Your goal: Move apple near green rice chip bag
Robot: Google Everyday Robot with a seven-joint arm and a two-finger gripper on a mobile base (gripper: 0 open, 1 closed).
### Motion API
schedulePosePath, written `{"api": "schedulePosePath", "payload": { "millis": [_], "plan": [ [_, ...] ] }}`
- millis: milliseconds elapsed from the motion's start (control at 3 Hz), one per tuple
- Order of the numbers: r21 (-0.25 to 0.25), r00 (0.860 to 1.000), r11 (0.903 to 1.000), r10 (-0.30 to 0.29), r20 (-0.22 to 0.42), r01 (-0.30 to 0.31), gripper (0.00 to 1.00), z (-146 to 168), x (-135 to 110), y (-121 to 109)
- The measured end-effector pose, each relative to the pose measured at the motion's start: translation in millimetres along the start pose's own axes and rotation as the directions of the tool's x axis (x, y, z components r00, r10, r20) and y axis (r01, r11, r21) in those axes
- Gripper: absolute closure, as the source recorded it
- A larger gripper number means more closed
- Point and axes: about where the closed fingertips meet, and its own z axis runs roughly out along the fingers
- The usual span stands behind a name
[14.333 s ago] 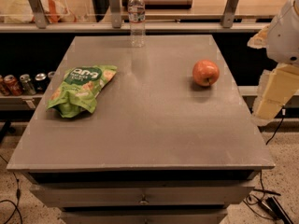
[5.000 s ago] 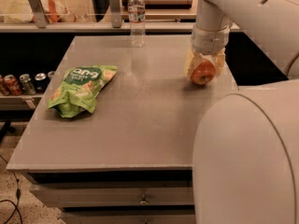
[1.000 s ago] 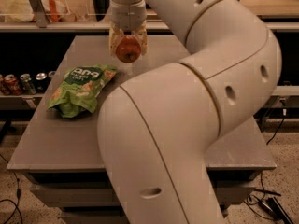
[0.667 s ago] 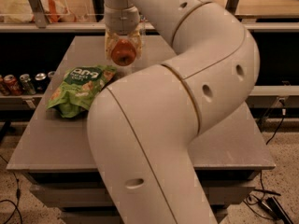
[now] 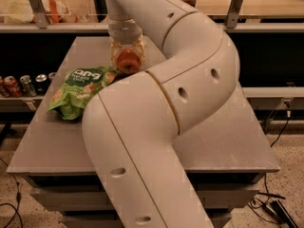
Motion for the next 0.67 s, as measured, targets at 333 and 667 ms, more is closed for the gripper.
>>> {"api": "schedulePosePath", "payload": {
  "millis": [333,667],
  "plan": [
    [0.017,0.999,0.9989,0.043,-0.004,-0.043,1.00,7.9,-6.4,-8.9],
    [0.020,0.999,0.9983,0.054,-0.004,-0.054,1.00,9.2,-8.5,-11.4]
  ]
}}
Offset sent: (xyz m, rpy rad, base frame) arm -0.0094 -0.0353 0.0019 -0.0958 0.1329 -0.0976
